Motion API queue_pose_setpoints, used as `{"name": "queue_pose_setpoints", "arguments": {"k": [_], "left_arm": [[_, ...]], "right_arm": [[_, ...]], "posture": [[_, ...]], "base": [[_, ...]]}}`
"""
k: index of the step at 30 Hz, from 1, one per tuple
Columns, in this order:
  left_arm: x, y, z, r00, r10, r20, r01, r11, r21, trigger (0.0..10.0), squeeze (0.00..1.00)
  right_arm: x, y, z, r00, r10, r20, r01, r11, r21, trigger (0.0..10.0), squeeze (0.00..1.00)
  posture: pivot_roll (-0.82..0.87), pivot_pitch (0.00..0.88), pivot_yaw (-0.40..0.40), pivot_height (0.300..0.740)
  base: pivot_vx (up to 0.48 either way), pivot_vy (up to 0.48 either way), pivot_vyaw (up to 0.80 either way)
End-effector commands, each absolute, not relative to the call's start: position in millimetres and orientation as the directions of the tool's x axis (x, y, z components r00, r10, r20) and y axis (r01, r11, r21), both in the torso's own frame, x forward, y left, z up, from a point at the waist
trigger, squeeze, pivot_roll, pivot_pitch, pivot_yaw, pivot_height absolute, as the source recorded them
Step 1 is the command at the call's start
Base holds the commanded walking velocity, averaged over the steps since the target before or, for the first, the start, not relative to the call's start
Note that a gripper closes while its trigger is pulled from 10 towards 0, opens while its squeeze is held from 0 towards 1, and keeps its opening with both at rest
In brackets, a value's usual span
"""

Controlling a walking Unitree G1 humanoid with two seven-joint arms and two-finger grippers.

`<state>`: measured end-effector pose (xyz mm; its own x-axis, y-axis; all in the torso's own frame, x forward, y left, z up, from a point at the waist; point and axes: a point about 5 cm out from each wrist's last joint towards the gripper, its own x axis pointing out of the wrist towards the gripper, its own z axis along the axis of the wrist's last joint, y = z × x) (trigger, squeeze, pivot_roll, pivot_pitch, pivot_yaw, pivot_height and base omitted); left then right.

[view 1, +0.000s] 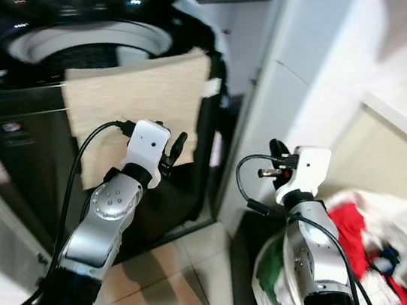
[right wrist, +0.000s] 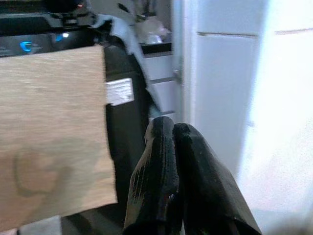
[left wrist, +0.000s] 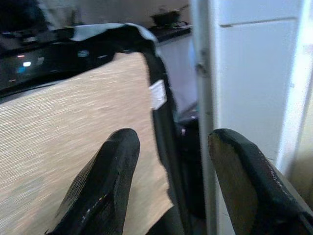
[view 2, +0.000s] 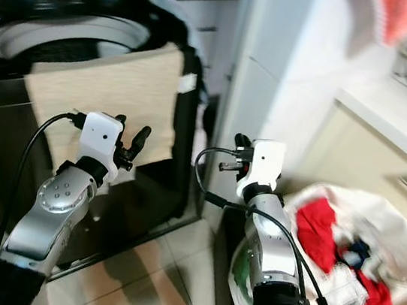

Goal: Clothes washing

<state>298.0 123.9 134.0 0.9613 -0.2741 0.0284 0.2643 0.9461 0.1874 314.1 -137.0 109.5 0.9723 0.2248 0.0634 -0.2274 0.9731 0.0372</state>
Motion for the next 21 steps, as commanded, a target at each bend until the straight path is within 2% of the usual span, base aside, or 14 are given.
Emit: {"name": "queue_pose_setpoints", "arguments": {"k": [1,3,5,6,9,14,21], "left_arm": [[301,125,134,0.956,-0.291,0.024,0.282,0.941,0.186,10.0,0.00],[303,124,135,0.951,-0.307,0.022,0.298,0.936,0.185,10.0,0.00],[305,125,135,0.953,-0.303,0.023,0.293,0.936,0.195,10.0,0.00],[306,126,135,0.955,-0.296,0.026,0.286,0.939,0.192,10.0,0.00],[306,126,133,0.956,-0.293,0.025,0.283,0.941,0.186,10.0,0.00],[304,125,132,0.953,-0.303,0.027,0.292,0.937,0.193,10.0,0.00],[308,122,133,0.942,-0.335,0.031,0.320,0.921,0.221,10.0,0.00]], "right_arm": [[318,-139,114,0.973,0.212,0.088,-0.215,0.976,0.032,10.0,0.00],[319,-140,115,0.975,0.204,0.090,-0.207,0.978,0.030,10.0,0.00],[323,-147,113,0.989,0.135,0.059,-0.132,0.990,-0.042,10.0,0.00],[324,-148,114,0.991,0.123,0.056,-0.121,0.992,-0.039,10.0,1.00],[324,-152,116,0.991,0.113,0.071,-0.113,0.994,-0.012,10.0,1.00],[325,-152,116,0.990,0.116,0.078,-0.116,0.993,-0.002,10.0,1.00],[325,-155,113,0.992,0.099,0.077,-0.101,0.995,0.013,10.0,1.00]], "posture": [[-0.12,0.000,0.035,0.740],[-0.12,0.000,0.038,0.740],[-0.12,0.000,0.039,0.735],[-0.13,0.000,0.036,0.725],[-0.12,0.000,0.029,0.702],[-0.12,0.000,0.022,0.668],[-0.13,0.000,0.030,0.668]], "base": [[0.000,0.000,-0.74],[0.000,0.000,-0.74],[0.000,0.000,-0.34],[0.000,0.000,0.00],[0.000,0.000,0.00],[0.000,0.000,-0.47],[0.000,0.000,-0.54]]}}
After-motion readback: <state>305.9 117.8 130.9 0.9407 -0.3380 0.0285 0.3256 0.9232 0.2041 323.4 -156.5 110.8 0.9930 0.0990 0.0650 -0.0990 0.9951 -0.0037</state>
